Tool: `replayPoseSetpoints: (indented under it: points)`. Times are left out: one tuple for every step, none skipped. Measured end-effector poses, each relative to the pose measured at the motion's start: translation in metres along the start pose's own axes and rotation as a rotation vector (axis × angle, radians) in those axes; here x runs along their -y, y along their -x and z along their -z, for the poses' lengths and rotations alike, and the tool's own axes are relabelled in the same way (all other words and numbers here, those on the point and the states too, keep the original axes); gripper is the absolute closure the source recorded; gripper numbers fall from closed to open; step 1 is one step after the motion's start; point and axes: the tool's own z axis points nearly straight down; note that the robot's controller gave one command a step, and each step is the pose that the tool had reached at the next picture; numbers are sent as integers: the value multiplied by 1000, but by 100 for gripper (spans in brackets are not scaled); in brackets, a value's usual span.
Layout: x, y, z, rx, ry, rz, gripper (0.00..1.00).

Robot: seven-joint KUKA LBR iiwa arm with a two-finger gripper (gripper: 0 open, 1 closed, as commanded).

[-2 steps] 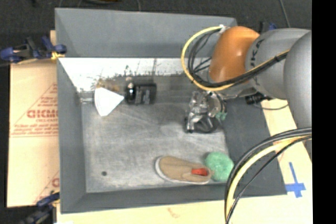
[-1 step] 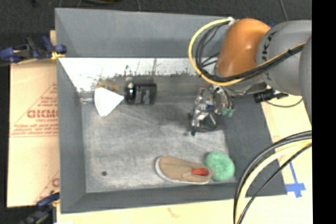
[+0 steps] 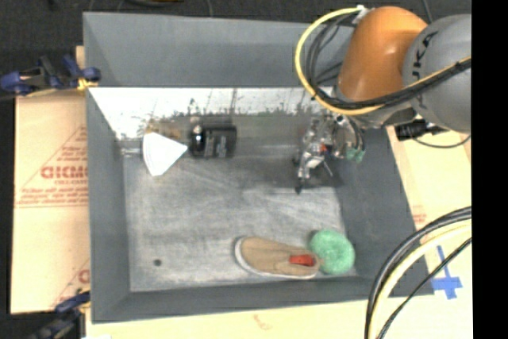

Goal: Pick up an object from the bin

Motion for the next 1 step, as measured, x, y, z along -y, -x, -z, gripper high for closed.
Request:
replayPoseSetpoints:
  points:
    - [5,-13,46,-9,-2,23,100]
